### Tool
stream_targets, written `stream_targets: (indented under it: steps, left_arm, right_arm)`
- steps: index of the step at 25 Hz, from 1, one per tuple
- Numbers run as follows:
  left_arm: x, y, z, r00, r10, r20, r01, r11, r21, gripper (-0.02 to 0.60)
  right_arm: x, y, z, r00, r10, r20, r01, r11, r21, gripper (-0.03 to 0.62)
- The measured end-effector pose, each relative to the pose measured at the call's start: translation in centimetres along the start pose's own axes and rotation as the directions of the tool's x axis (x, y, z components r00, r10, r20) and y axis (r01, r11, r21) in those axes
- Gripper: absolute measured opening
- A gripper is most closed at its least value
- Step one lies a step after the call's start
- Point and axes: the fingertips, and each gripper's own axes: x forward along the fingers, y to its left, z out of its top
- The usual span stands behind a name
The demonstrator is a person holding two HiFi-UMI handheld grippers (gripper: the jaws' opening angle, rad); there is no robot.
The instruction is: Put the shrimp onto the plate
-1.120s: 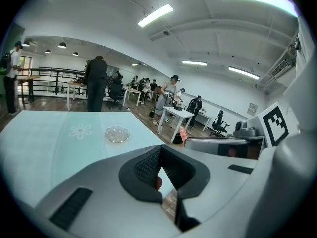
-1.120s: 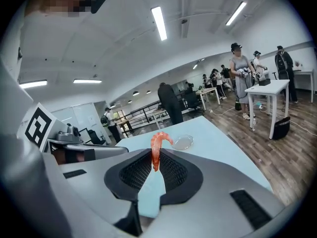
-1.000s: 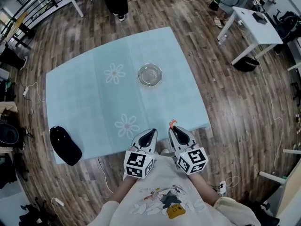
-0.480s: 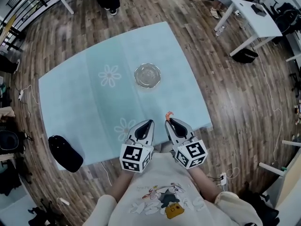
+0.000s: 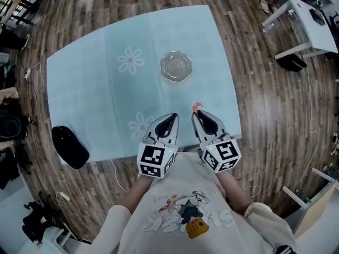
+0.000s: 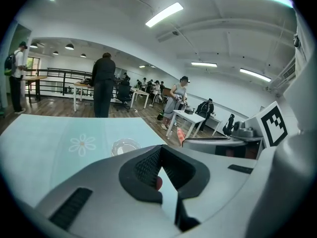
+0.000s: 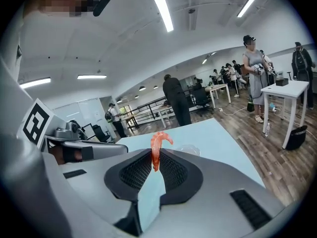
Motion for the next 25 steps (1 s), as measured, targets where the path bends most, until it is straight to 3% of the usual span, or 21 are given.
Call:
stream_targets:
  steps: [14,25]
  left_arm:
    - [3.5,4.1,-1.7,0.994,0.101,-0.05,-0.104,0.993,-0.06,0.008]
    - [6.8,8.0,-2.7,0.985,0.163,-0.06,-0.169,0.979,-0.114,0.008]
  right_arm:
    - [7.4,-2.4,0.2,0.992,0.105,-0.069,-0.108,0.993,-0.038,0.066]
    - [12.3,-4.3,-2.0,0.981,0.128,-0.148,-0.136,0.99,-0.044,0.066]
